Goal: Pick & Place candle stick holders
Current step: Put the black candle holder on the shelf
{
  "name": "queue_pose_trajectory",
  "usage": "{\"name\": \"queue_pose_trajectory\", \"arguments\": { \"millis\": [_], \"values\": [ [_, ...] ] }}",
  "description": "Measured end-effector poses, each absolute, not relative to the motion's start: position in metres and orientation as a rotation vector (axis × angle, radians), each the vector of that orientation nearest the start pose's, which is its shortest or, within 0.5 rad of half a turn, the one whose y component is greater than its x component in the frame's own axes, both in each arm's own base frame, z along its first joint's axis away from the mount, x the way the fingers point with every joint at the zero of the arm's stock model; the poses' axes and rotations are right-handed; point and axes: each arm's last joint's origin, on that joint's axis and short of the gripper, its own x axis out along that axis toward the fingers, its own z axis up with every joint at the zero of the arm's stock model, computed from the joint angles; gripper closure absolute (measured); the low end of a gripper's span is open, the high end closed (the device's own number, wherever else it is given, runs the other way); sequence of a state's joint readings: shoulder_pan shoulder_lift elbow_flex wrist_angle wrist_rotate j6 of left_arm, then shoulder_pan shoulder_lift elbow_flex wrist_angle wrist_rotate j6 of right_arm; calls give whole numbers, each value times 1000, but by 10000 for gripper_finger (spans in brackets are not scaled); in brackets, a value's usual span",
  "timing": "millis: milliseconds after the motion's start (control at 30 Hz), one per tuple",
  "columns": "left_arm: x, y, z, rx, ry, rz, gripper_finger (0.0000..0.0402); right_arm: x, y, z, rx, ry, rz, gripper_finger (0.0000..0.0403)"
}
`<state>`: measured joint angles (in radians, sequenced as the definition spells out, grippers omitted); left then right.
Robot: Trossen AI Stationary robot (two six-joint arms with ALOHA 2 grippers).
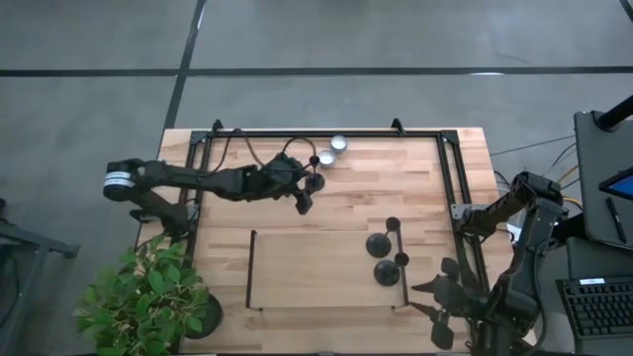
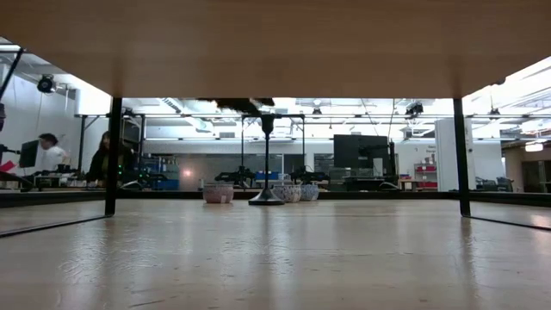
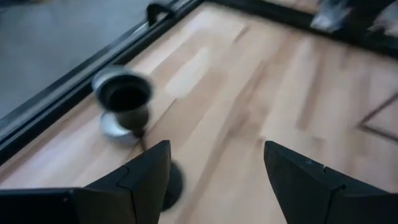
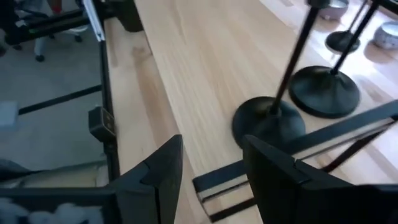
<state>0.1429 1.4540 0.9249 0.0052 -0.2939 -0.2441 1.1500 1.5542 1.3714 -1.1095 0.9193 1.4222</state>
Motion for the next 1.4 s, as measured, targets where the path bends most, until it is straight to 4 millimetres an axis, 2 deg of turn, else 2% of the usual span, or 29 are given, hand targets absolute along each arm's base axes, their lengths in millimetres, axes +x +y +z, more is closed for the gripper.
{"name": "queue_pose_trajectory", "arguments": {
  "millis": [300,467,800,1033,1300,1400],
  "values": [
    [329,84,225,-198,574,588,147,141,258,299,238,599,-257,258],
    [332,99,215,-202,590,649,147,141,259,299,232,597,-246,265],
    [333,109,212,-179,576,671,160,142,260,300,208,572,-237,278],
    [336,109,215,-161,543,652,240,142,260,300,206,572,-236,285],
    [337,109,216,-90,549,598,378,142,260,300,201,572,-235,295],
    [338,109,217,-78,543,592,382,142,260,300,198,573,-235,299]
  ]
}}
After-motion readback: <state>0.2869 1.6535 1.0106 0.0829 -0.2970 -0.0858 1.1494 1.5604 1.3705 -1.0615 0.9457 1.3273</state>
